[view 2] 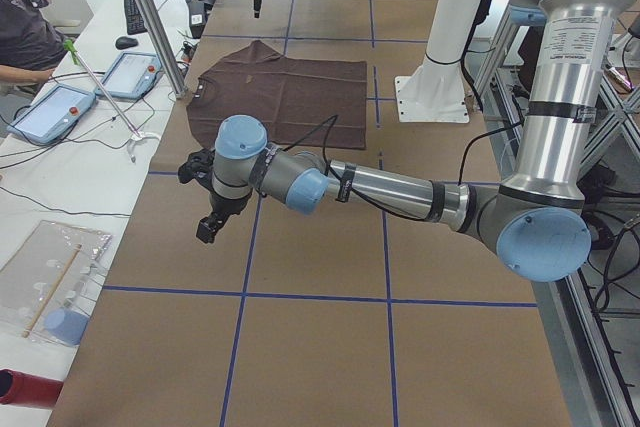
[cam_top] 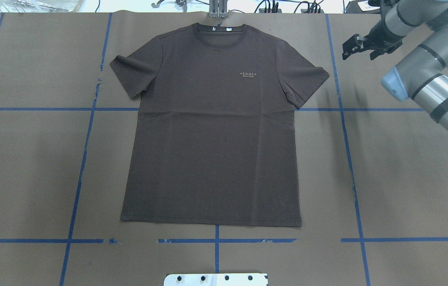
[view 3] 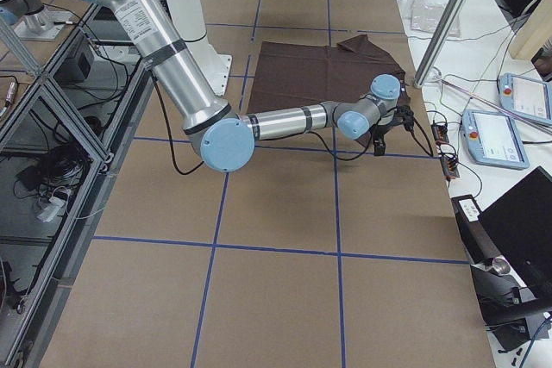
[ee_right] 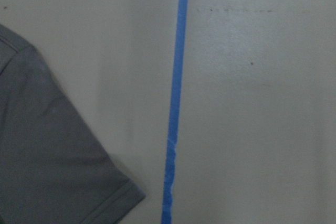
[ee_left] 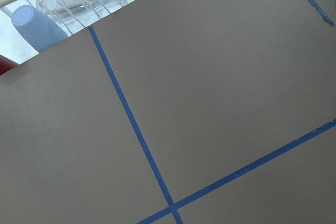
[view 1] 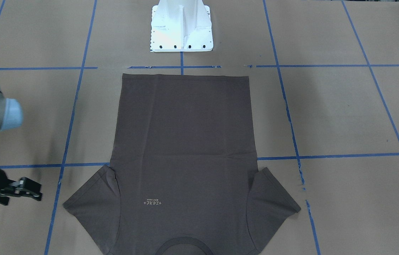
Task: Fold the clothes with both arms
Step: 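Grasp the sleeve nearest the right gripper at its edge, then fold the sleeve inward onto the shirt body with the right gripper, then release the sleeve and lift the right gripper while the left arm approaches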
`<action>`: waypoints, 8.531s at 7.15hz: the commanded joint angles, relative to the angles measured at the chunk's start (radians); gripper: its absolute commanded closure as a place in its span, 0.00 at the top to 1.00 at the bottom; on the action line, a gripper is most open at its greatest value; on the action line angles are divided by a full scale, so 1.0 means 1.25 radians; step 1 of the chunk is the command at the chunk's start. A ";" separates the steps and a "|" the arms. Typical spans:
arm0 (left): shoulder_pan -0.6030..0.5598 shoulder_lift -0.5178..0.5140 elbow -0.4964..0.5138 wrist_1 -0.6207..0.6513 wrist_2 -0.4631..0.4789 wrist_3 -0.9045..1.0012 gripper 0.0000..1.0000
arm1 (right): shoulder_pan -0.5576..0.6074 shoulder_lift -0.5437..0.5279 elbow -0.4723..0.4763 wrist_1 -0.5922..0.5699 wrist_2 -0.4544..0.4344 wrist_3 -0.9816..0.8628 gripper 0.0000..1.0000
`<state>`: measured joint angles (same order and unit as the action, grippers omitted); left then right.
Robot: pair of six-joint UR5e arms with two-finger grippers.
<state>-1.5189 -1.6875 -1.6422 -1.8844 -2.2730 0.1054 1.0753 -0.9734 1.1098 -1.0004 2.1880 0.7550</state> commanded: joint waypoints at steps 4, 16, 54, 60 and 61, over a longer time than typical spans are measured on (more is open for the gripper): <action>0.000 -0.002 -0.004 -0.007 -0.003 -0.043 1.00 | -0.098 0.047 -0.072 0.015 -0.115 0.070 1.00; 0.000 -0.002 -0.005 -0.007 -0.003 -0.040 1.00 | -0.103 0.095 -0.140 0.020 -0.110 0.067 0.83; 0.521 -0.452 0.549 -0.444 0.451 -0.961 0.99 | -0.123 -0.014 0.435 -0.426 -0.040 0.165 1.00; 0.527 -0.480 0.596 -0.460 0.453 -0.961 0.88 | -0.124 -0.015 0.430 -0.426 -0.040 0.164 1.00; 0.527 -0.480 0.598 -0.460 0.453 -0.961 0.68 | -0.124 -0.015 0.429 -0.426 -0.040 0.164 1.00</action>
<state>-0.8610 -2.2857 -0.8996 -2.4566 -1.7074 -1.0953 0.9203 -0.9918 1.6476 -1.5325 2.1378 0.9608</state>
